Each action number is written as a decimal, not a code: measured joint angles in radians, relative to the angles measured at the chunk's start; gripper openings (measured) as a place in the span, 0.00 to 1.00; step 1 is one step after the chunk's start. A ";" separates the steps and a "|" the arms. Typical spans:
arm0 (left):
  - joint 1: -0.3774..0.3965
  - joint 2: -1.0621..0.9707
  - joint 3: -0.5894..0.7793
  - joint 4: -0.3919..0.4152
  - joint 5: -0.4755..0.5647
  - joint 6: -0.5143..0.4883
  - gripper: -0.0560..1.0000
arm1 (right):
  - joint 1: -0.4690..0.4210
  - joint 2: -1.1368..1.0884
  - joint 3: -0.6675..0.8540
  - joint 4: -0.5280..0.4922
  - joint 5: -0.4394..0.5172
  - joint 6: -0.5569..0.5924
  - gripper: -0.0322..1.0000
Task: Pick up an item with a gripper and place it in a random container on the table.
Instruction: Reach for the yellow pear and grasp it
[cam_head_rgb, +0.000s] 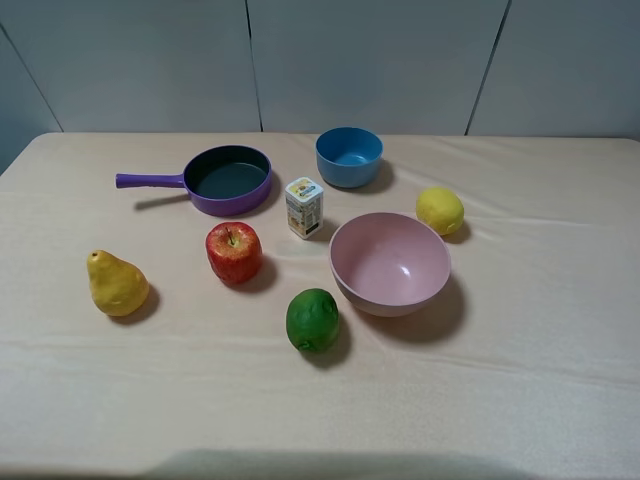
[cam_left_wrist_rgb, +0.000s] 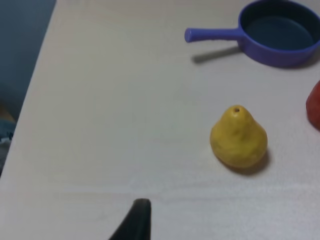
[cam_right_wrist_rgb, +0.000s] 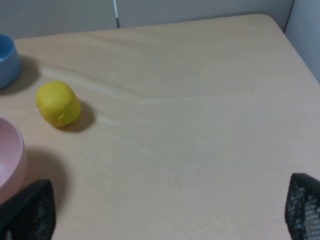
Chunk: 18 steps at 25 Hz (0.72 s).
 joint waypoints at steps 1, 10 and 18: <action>0.000 0.029 -0.008 -0.003 0.000 0.000 0.97 | 0.000 0.000 0.000 0.000 0.000 0.000 0.70; 0.000 0.283 -0.076 -0.020 -0.007 0.015 0.97 | 0.000 0.000 0.000 0.000 0.000 0.000 0.70; 0.000 0.514 -0.169 -0.040 -0.019 0.088 0.97 | 0.000 0.000 0.000 0.000 0.000 0.000 0.70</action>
